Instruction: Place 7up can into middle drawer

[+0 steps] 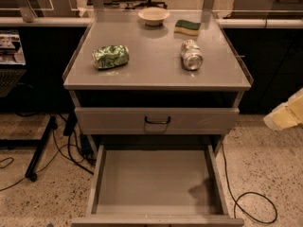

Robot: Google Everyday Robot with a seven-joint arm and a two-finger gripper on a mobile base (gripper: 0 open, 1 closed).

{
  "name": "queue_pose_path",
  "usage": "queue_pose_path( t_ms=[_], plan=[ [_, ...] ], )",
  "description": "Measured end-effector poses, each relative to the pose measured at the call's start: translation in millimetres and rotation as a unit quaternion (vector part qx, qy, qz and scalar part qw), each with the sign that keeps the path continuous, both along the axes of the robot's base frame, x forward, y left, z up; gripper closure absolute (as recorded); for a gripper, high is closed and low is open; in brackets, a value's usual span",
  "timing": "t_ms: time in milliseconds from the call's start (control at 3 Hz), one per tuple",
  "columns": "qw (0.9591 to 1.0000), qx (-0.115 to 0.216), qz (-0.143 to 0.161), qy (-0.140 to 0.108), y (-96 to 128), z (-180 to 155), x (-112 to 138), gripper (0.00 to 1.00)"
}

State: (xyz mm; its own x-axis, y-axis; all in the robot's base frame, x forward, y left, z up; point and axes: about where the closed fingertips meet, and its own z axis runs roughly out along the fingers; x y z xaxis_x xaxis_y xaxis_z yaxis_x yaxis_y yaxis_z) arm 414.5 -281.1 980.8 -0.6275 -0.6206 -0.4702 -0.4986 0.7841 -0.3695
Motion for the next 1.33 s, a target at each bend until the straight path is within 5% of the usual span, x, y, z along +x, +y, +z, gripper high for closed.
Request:
queue_pose_path(
  t_ms=[333,1000,1333],
  plan=[
    [0.9983,0.027,-0.034,-0.04,0,12,13,0.0],
    [0.9967,0.054,-0.043,-0.043,3,16,24,0.0],
    [0.9939,0.083,-0.062,-0.036,9,17,73,0.0]
  ],
)
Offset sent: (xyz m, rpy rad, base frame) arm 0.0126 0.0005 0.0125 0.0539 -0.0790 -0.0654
